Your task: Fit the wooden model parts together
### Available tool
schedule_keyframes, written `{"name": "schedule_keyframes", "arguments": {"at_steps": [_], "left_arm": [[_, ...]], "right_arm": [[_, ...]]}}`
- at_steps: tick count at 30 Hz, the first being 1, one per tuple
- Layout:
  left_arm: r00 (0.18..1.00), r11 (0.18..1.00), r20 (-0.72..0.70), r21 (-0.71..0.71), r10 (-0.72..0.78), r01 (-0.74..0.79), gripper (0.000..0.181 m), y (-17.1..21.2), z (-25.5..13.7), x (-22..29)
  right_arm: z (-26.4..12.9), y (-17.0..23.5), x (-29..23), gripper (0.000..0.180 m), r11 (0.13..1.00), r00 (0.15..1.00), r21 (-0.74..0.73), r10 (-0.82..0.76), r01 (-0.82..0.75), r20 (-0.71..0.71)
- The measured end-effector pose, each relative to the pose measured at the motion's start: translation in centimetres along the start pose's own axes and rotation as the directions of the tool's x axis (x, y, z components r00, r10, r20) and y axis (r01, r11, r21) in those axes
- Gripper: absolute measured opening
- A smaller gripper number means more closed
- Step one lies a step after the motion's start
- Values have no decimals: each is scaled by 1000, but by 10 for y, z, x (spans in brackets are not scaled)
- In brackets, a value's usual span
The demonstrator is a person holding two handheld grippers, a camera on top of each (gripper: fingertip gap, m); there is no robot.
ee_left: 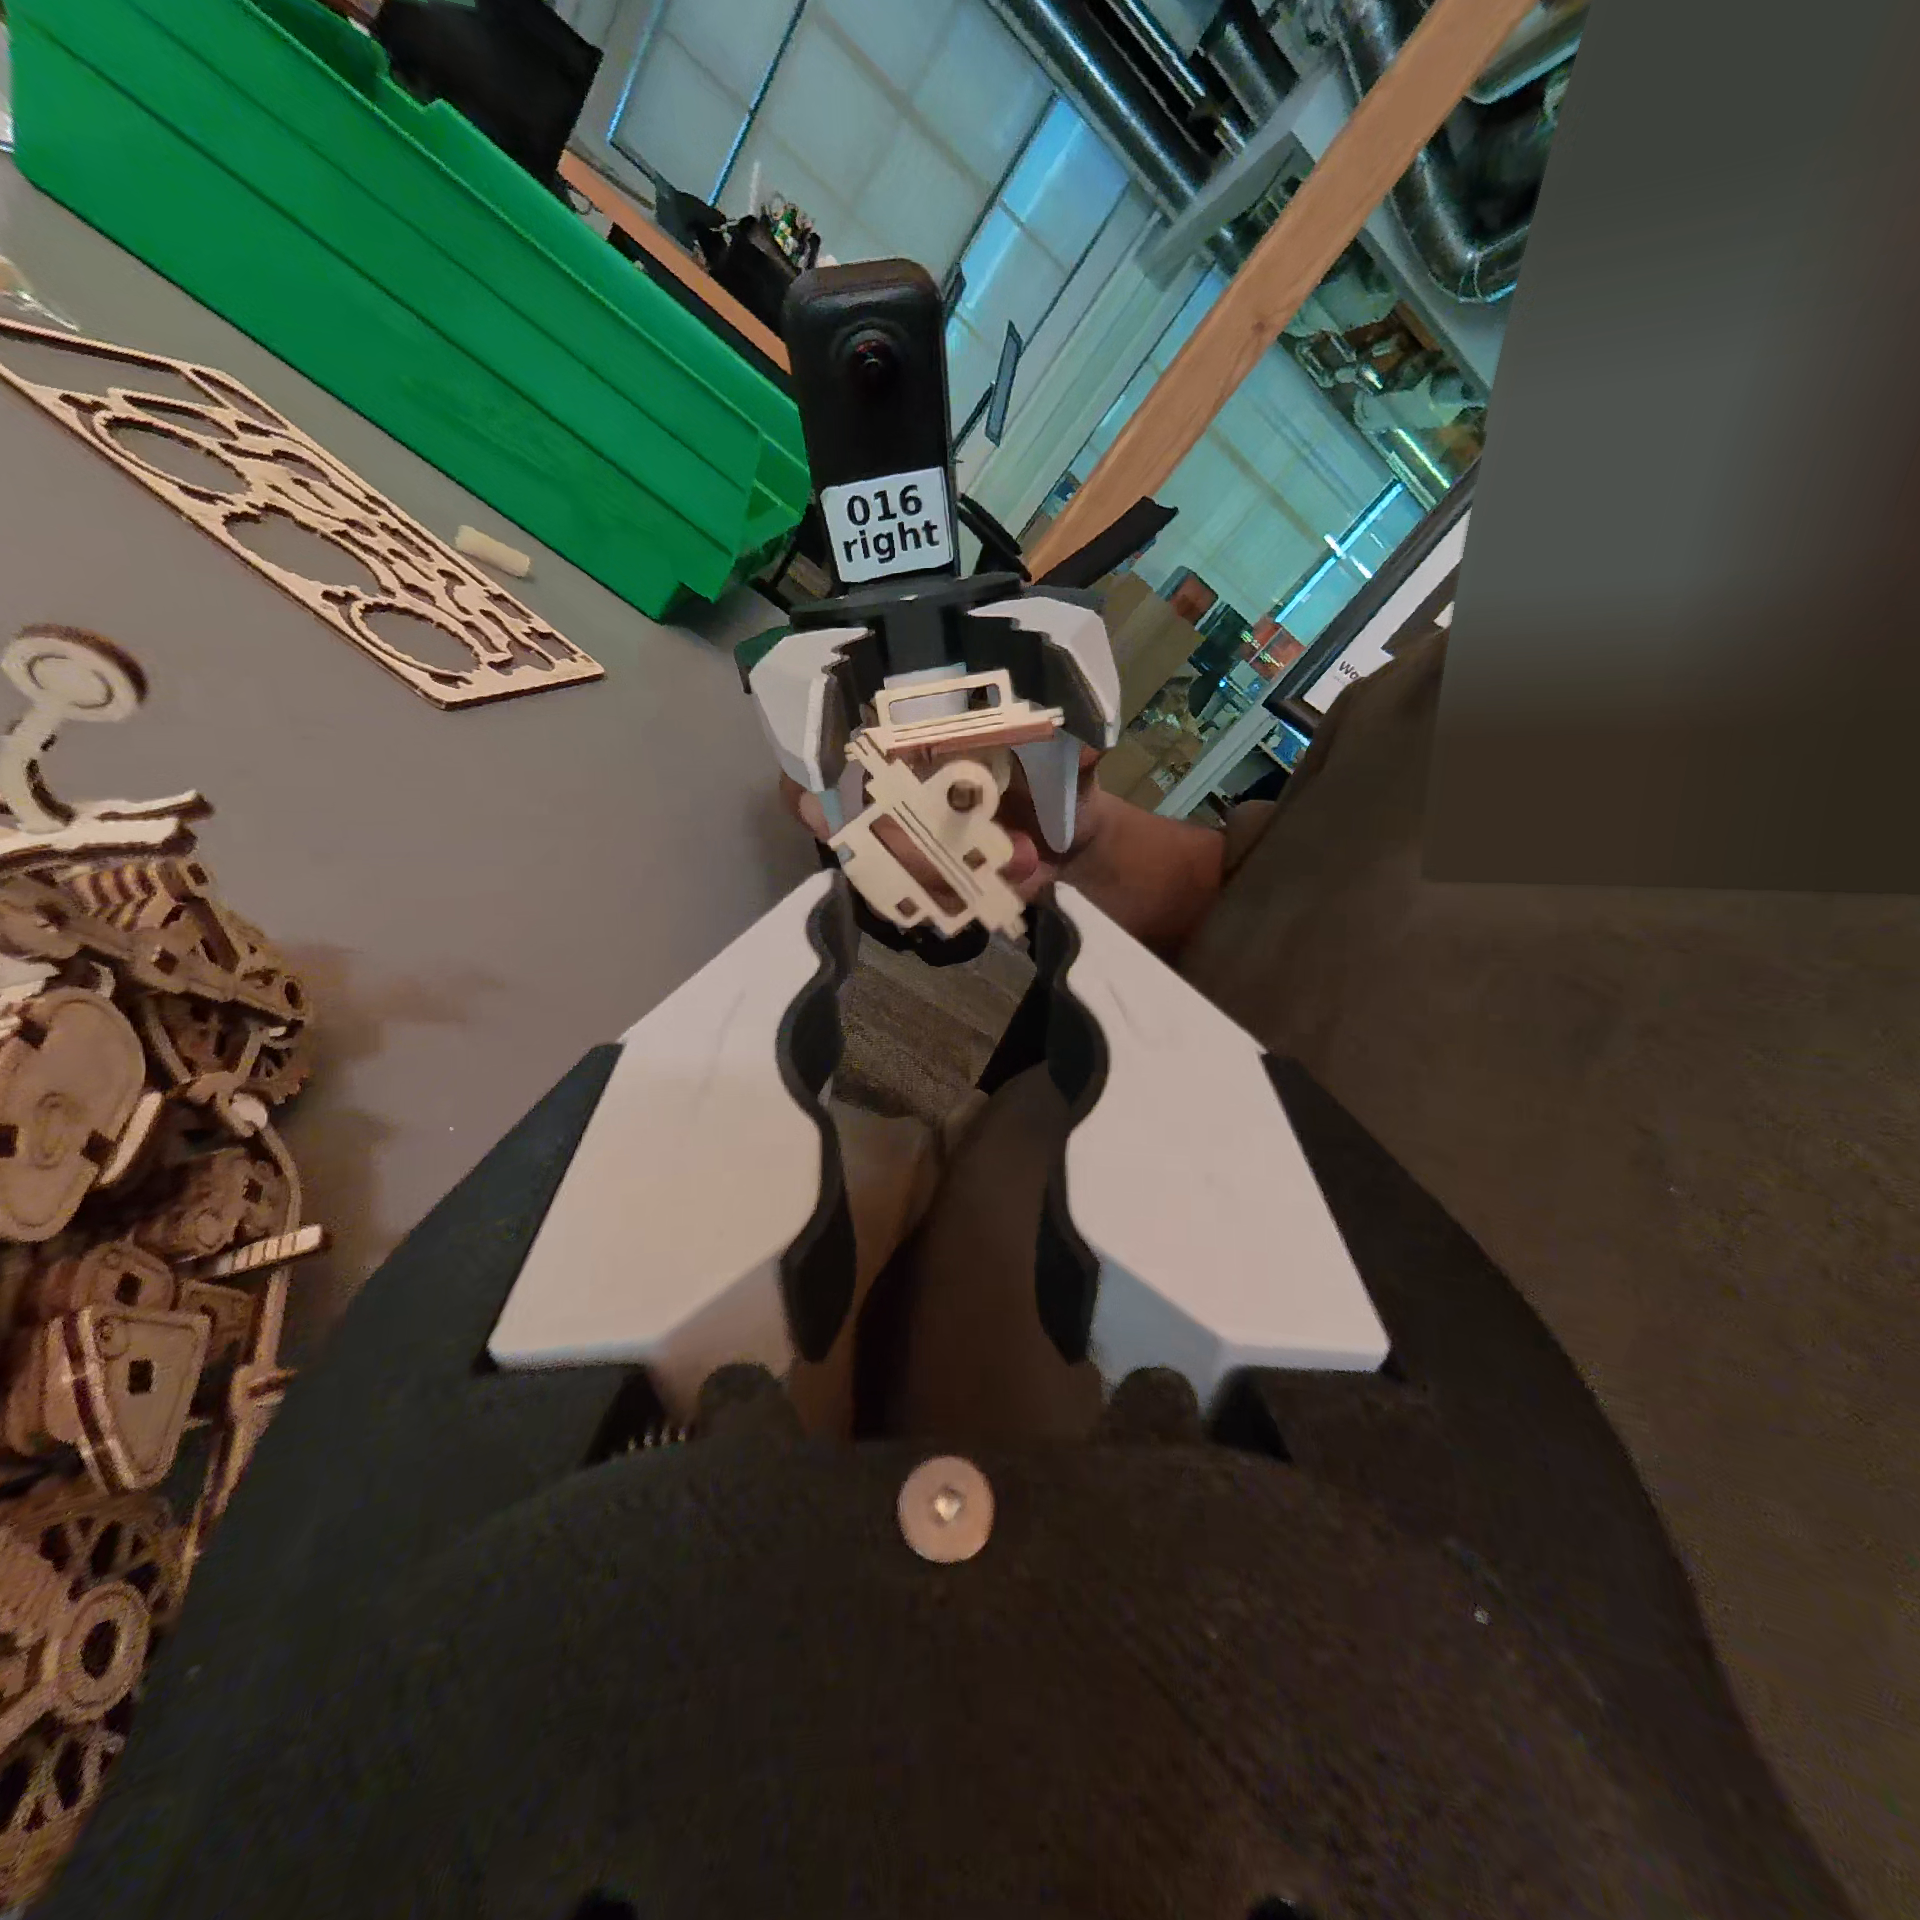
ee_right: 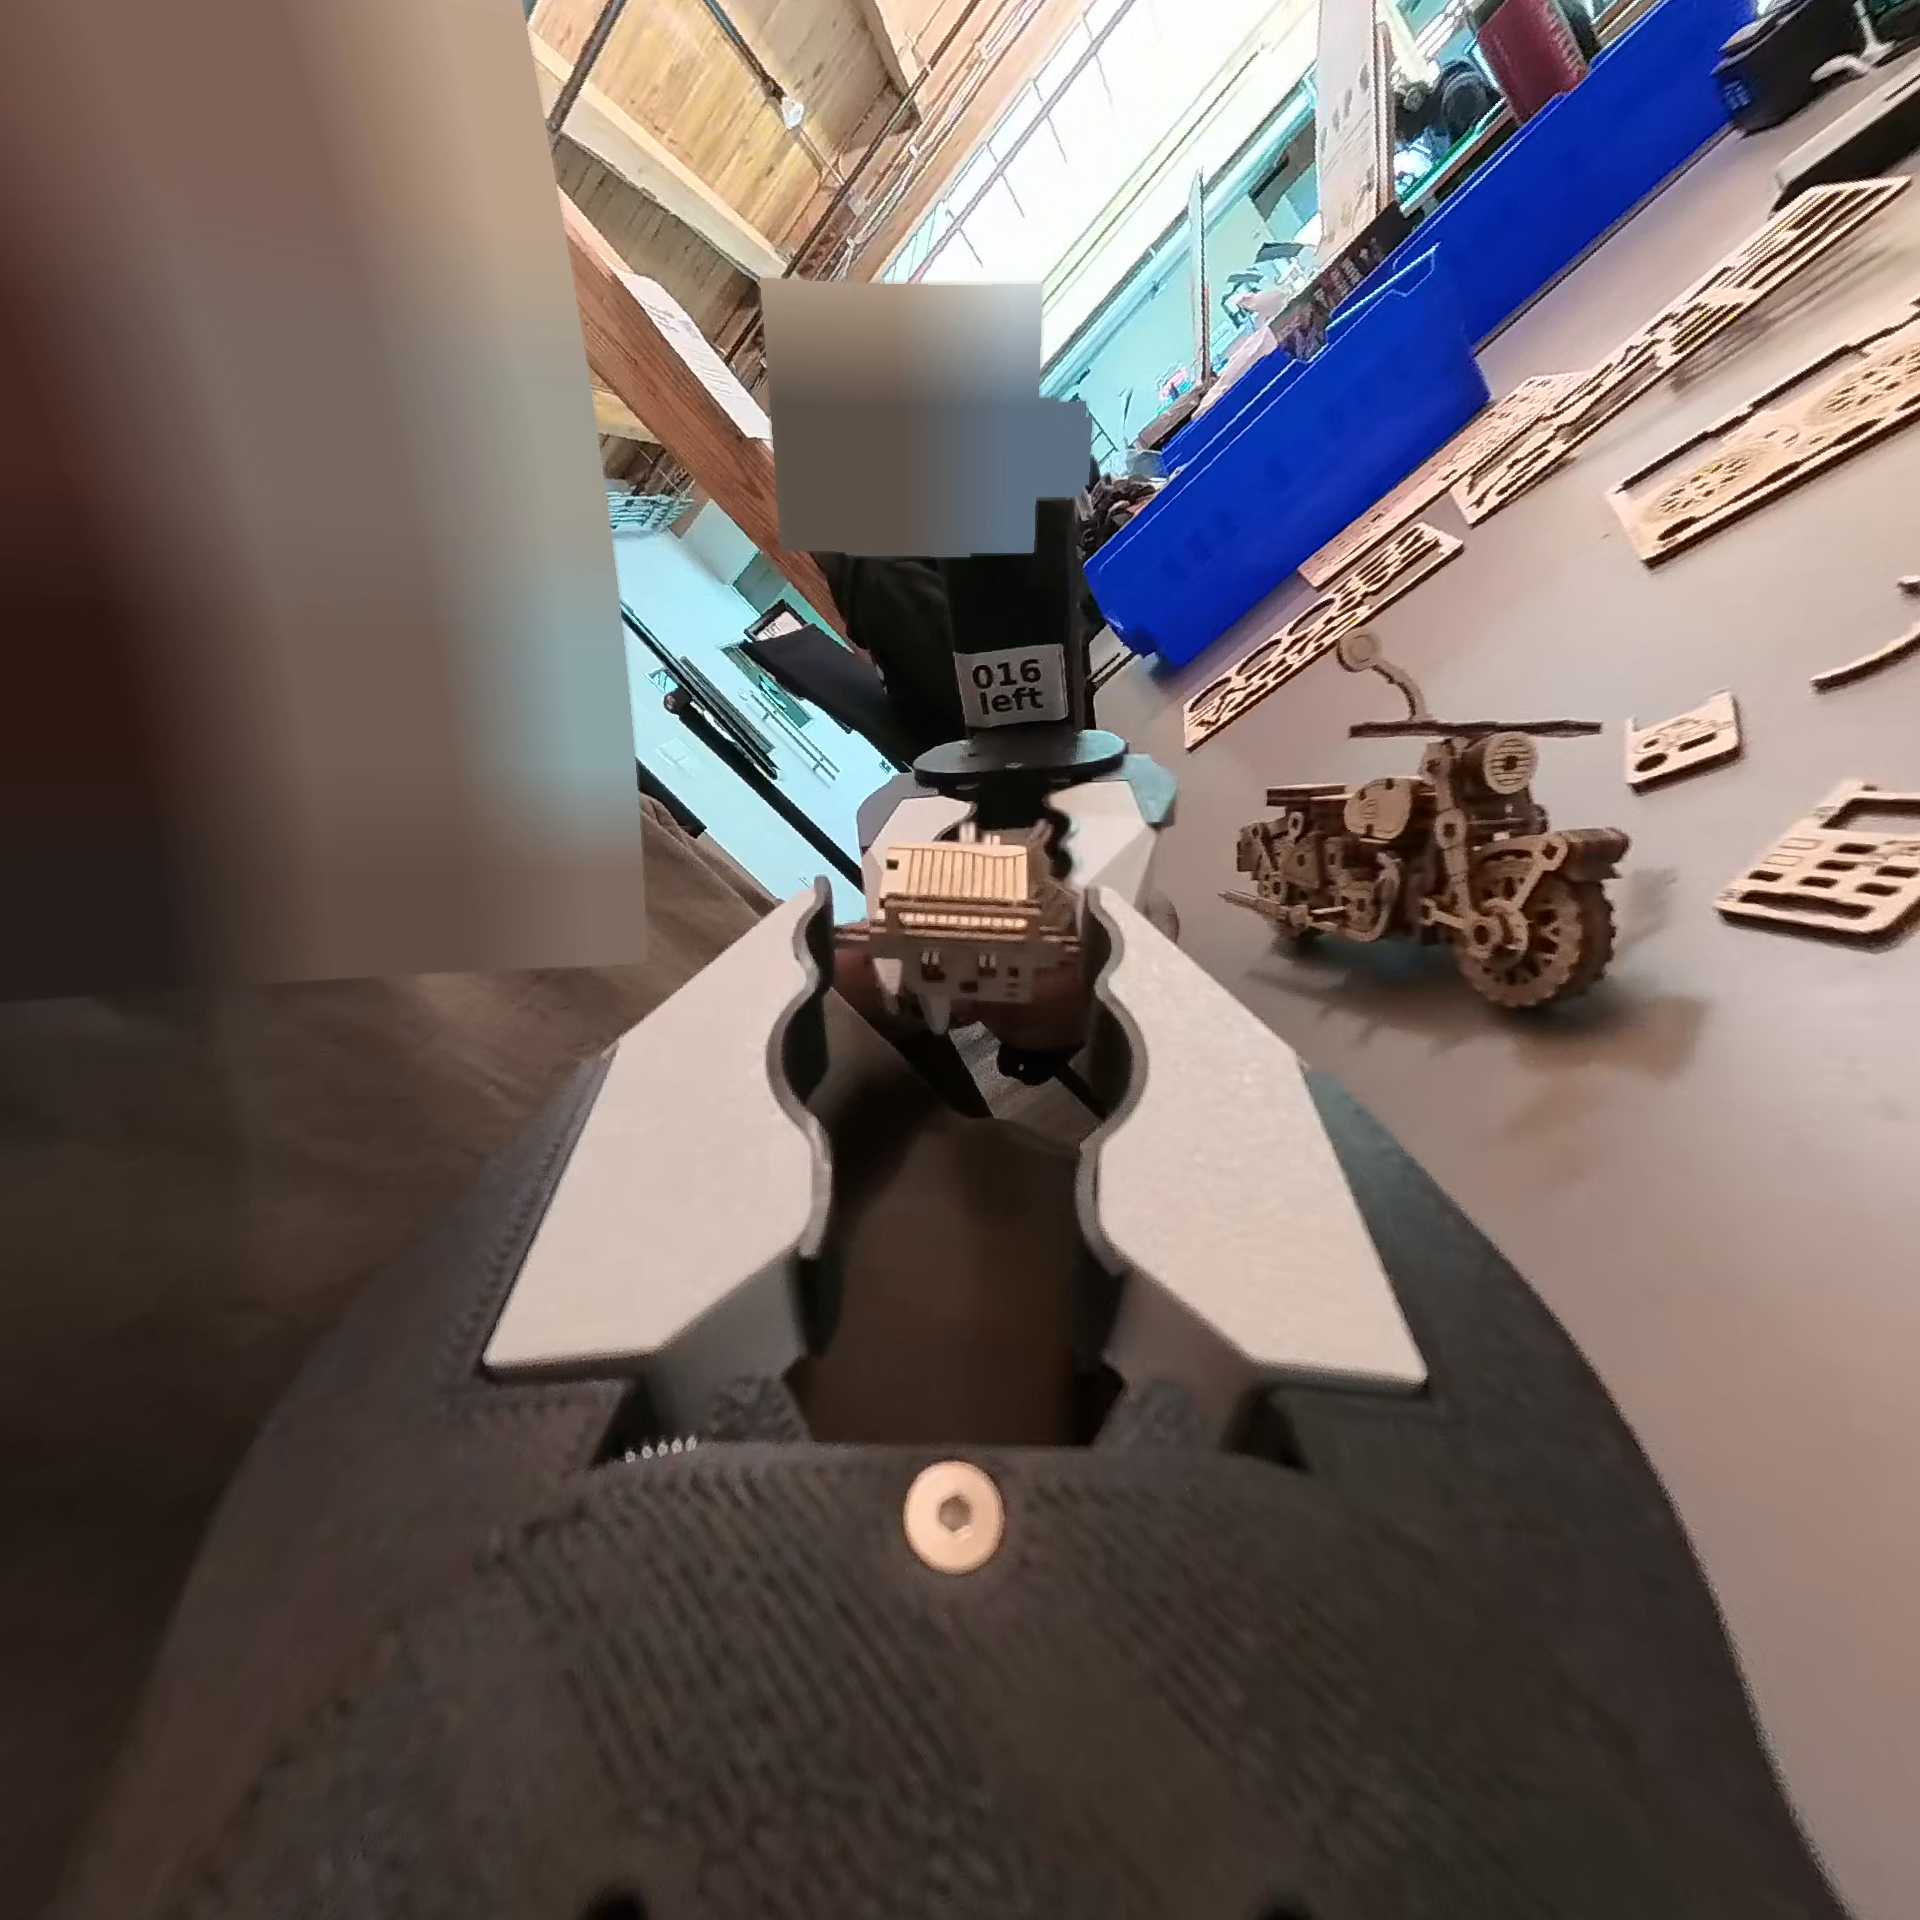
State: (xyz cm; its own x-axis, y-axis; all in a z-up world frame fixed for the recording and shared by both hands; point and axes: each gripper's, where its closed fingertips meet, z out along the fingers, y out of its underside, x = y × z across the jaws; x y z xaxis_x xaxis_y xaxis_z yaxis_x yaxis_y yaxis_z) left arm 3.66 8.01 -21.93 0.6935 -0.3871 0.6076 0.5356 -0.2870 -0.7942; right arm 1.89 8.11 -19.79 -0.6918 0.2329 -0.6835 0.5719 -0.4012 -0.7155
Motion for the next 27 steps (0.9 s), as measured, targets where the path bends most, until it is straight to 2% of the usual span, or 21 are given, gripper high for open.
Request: {"name": "schedule_keyframes", "arguments": {"at_steps": [12,23,27], "left_arm": [[995,995,51,46,81,-83,29,-9,-8,1],[997,995,28,63,71,-73,30,-11,-9,4],[998,997,-1,50,63,-63,35,-9,-6,8]], "right_arm": [[-1,2,-3,47,999,999,-23,-40,40,9],[-1,0,-5,47,999,999,-14,-38,38,24],[-2,-1,-7,47,1000,999,-5,-17,17,43]]}}
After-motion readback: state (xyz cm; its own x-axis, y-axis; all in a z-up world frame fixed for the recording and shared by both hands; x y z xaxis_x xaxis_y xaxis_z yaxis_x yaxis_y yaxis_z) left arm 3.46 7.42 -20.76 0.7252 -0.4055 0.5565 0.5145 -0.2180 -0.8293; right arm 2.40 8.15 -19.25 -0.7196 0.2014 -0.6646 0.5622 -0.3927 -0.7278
